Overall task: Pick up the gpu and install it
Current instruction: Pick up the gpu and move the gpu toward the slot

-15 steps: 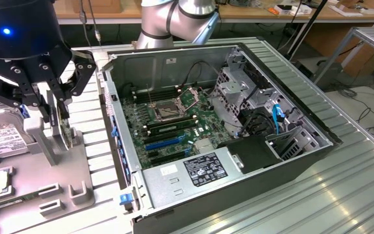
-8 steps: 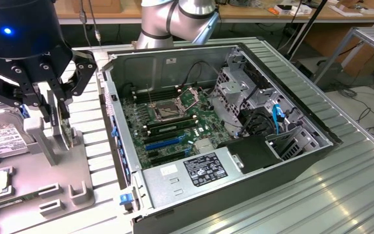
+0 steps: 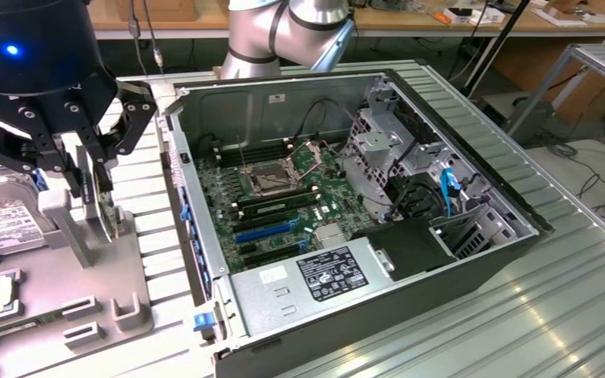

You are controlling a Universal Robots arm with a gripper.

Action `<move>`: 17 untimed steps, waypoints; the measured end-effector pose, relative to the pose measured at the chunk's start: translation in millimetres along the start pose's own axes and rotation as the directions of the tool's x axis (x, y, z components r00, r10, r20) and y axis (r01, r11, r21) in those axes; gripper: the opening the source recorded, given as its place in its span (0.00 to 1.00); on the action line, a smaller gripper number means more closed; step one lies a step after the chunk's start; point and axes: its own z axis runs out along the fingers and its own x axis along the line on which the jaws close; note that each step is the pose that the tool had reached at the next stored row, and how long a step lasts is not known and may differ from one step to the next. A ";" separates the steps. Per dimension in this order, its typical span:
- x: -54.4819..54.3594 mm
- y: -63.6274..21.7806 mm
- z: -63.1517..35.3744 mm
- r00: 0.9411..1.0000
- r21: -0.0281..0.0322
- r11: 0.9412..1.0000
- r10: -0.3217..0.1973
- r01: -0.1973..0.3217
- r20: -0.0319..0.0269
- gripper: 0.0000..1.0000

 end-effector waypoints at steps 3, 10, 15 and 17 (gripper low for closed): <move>-1.2 -0.1 0.1 1.000 0.000 1.000 0.000 0.000 0.000 0.27; -10.8 -0.3 -0.4 1.000 0.000 1.000 0.000 0.000 0.000 0.27; -13.5 0.0 -3.2 1.000 0.001 1.000 0.000 0.000 0.000 0.27; -13.9 0.0 -3.7 1.000 0.001 1.000 0.000 0.000 0.000 0.27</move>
